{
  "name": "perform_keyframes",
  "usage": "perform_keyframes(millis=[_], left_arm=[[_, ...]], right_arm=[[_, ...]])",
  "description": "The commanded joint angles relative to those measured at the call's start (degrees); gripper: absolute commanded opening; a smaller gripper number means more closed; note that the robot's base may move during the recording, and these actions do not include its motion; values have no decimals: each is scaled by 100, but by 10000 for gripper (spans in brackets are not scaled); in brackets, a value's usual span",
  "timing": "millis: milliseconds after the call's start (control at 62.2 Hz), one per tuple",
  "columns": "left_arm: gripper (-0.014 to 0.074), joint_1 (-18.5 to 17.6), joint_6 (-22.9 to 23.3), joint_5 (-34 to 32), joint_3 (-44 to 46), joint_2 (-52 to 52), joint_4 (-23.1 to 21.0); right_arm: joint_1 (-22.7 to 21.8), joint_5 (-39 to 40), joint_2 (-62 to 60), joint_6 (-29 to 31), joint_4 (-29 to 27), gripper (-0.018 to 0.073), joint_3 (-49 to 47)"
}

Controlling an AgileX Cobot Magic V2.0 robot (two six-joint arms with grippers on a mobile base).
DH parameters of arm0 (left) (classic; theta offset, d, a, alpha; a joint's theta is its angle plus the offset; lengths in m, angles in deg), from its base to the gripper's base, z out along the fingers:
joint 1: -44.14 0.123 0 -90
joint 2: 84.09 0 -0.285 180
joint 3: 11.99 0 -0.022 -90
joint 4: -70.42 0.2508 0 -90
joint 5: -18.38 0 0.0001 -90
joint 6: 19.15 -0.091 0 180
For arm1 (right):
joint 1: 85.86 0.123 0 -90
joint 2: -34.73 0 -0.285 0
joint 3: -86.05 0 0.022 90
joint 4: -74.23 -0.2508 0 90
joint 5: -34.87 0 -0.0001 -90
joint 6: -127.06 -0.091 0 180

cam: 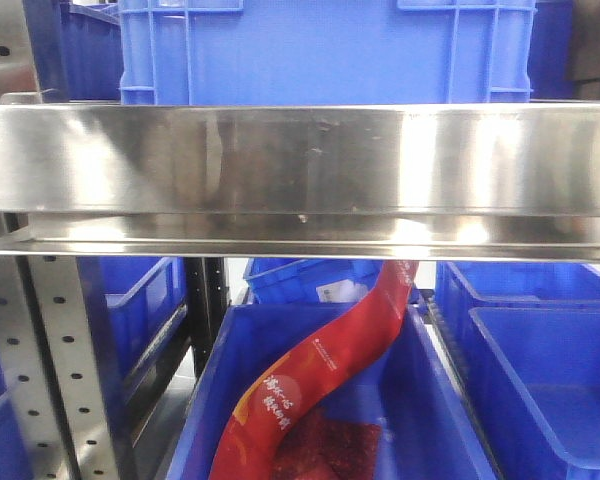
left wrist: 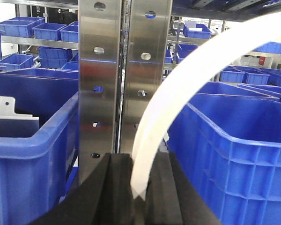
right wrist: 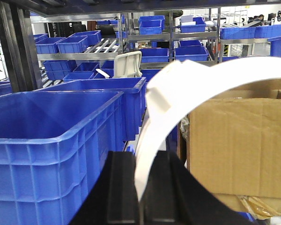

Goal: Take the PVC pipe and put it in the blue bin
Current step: 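Position the held pipe above a blue bin on the shelf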

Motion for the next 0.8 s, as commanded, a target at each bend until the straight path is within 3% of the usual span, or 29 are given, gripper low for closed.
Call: perform_keyframes(millis=[0, 708, 788], left_arm=[[-111, 31, 20, -167, 7, -10, -38], [-111, 31, 20, -167, 7, -10, -38], [-111, -157, 20, -166, 7, -10, -1]], right_arm=[[7, 141, -23, 12, 28, -162, 9], [7, 141, -23, 12, 28, -162, 9], [7, 166, -23, 12, 28, -162, 9]])
